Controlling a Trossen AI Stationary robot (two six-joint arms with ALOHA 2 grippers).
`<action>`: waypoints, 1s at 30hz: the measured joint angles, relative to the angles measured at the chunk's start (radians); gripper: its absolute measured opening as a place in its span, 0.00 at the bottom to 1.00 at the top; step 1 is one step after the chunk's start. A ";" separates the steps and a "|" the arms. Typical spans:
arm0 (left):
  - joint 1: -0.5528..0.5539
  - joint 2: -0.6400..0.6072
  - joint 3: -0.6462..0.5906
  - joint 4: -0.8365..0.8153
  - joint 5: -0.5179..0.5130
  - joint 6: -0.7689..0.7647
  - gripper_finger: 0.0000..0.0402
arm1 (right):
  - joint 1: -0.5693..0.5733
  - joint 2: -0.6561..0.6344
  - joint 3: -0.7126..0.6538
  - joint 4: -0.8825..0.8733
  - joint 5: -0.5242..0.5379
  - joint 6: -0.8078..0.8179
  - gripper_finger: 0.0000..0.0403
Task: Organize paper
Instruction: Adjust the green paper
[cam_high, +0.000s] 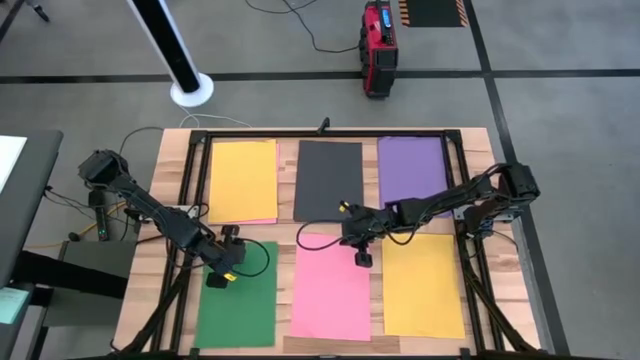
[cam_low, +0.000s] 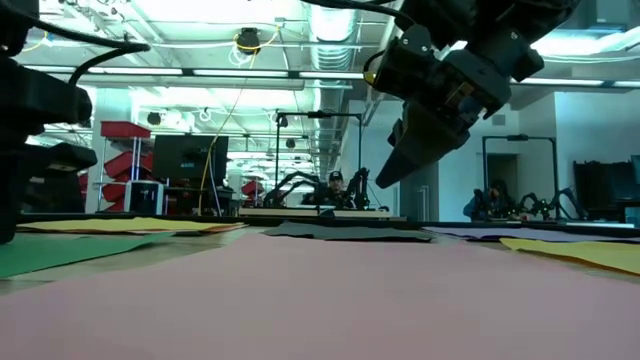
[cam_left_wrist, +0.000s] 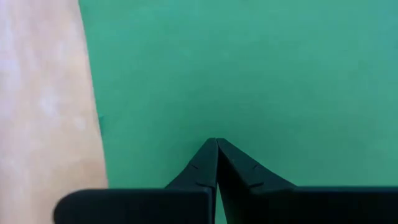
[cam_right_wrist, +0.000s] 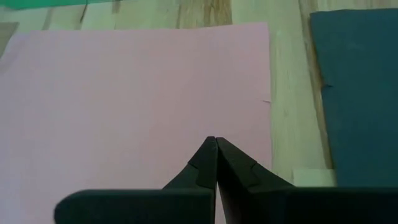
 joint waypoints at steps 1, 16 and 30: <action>0.000 0.001 0.012 -0.022 -0.007 0.005 0.00 | 0.000 -0.004 0.000 -0.006 0.003 0.000 0.00; -0.001 0.004 0.075 -0.042 -0.006 -0.062 0.00 | 0.027 -0.080 0.000 -0.048 0.075 -0.019 0.00; -0.028 0.114 0.083 -0.053 0.019 -0.082 0.00 | 0.031 -0.079 0.000 -0.032 0.104 0.025 0.00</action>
